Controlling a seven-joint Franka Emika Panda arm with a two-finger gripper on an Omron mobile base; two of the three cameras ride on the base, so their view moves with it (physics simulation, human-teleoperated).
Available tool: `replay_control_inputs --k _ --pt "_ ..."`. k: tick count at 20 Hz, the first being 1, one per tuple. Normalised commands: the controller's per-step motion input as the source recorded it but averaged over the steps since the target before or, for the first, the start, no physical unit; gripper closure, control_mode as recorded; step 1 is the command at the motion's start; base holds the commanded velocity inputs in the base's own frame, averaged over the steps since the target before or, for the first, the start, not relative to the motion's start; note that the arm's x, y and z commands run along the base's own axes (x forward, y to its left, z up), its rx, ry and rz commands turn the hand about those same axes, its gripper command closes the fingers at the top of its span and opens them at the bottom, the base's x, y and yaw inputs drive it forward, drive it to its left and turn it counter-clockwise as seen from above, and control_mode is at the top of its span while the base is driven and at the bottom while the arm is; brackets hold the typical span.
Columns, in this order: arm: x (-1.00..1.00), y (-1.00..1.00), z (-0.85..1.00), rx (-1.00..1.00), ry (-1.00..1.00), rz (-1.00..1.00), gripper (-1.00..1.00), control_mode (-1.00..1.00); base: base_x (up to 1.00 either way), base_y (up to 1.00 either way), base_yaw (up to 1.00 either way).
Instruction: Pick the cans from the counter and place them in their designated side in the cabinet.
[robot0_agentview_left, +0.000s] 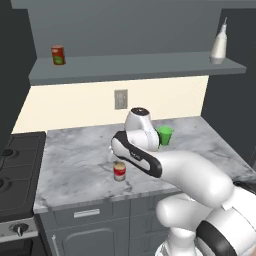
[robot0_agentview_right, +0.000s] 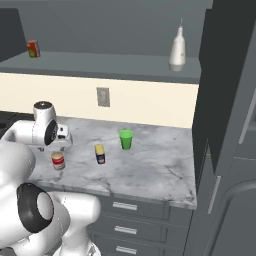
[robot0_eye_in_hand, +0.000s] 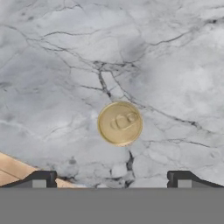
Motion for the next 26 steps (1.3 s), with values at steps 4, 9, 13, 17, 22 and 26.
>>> replay_control_inputs --k 4,9,13,17,22,26 --pt "0.07 0.04 -0.08 0.00 0.00 0.00 -1.00 -1.00 0.00 0.00 0.00" --pt "0.09 0.00 -0.03 -0.02 0.00 0.00 -1.00 -1.00 0.00 0.00 0.00" --pt "0.10 0.00 -0.03 -0.01 0.01 0.00 -1.00 -1.00 0.00 0.00 0.00" --pt "0.09 0.00 -0.10 0.00 0.02 0.00 -1.00 -1.00 0.00 0.00 0.00" --pt "0.08 0.02 -0.18 -0.01 0.03 0.00 -1.00 -1.00 0.00 0.00 0.00" --pt "0.08 0.02 -0.17 -0.02 0.02 0.00 -1.00 -1.00 0.00 0.00 0.00"
